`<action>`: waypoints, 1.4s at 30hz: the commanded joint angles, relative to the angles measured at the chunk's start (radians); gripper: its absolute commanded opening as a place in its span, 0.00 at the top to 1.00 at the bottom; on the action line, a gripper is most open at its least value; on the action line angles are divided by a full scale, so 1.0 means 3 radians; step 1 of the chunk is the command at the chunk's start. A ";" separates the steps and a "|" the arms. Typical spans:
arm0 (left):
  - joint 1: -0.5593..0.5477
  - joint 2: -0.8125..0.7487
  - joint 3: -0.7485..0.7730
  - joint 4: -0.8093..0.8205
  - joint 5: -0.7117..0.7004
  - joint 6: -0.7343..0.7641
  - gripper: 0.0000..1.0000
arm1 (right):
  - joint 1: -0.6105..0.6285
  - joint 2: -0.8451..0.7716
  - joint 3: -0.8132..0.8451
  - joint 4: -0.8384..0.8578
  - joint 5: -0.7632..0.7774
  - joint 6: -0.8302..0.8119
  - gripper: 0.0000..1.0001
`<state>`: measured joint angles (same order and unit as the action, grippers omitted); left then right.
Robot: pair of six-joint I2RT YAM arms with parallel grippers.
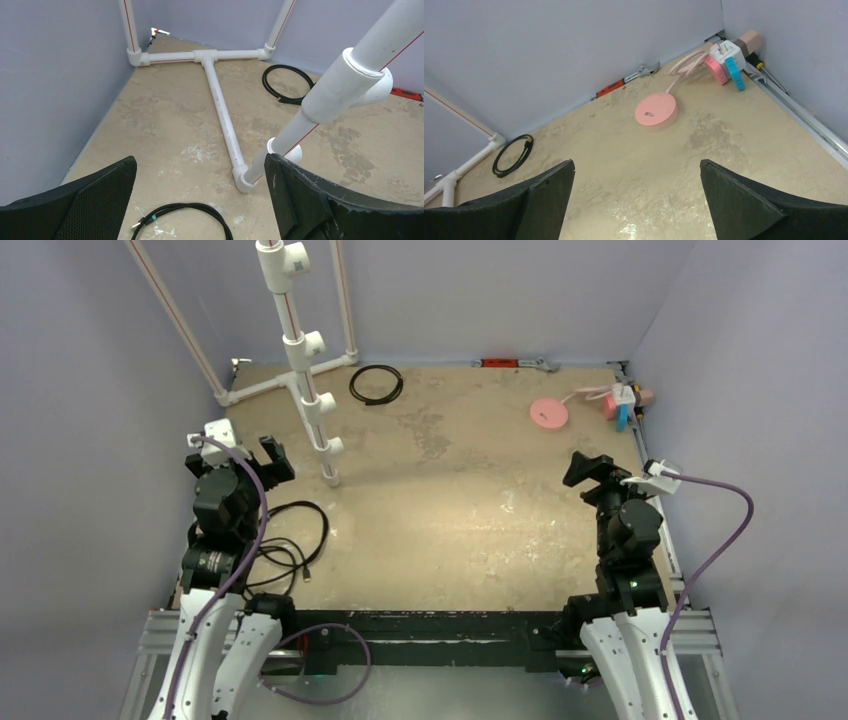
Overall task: Pull the plug off the socket
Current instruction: Move the socket to the center of the board.
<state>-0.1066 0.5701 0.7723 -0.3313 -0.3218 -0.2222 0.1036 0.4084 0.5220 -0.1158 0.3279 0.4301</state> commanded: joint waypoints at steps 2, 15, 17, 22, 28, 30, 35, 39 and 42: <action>0.0018 -0.0003 -0.0016 0.0089 0.0052 -0.0083 0.01 | -0.0005 -0.0005 0.0091 -0.0058 0.0068 0.0029 0.01; 0.0018 0.0037 -0.0010 0.0010 -0.0001 -0.0077 0.00 | -0.0010 0.0523 0.0209 0.0266 -0.0504 0.0178 0.01; 0.0018 0.0063 -0.0041 0.0003 0.0048 -0.0058 0.01 | -0.0012 0.0913 0.0439 0.0228 -0.0732 0.0222 0.01; 0.0018 0.0228 -0.0025 -0.0003 0.0324 -0.0016 0.01 | -0.0180 0.1793 0.0879 0.0459 -0.0699 0.0325 0.01; 0.0018 0.0258 -0.0078 0.0105 0.0610 0.0009 0.01 | -0.0539 0.2786 0.1453 0.0631 -0.0555 0.0208 0.05; 0.0018 0.0292 -0.0079 0.0128 0.0740 0.0016 0.01 | -0.0628 0.3089 0.1635 0.0717 -0.0793 0.0198 0.09; 0.0018 0.0342 -0.0099 0.0167 0.1037 0.0034 0.01 | -0.0829 0.3753 0.2045 0.0717 -0.0830 0.0442 0.12; 0.0013 0.0339 -0.0105 0.0178 0.1057 0.0031 0.01 | -0.1036 0.4201 0.2209 0.0790 -0.0939 0.0815 0.17; 0.0013 0.0342 -0.0110 0.0184 0.1169 0.0021 0.01 | -0.1079 0.4398 0.2298 0.0862 -0.0852 0.0925 0.22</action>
<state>-0.1066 0.6758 0.7418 -0.3157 -0.0315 -0.2245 -0.1974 1.6814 1.1534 0.0952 0.0650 0.6174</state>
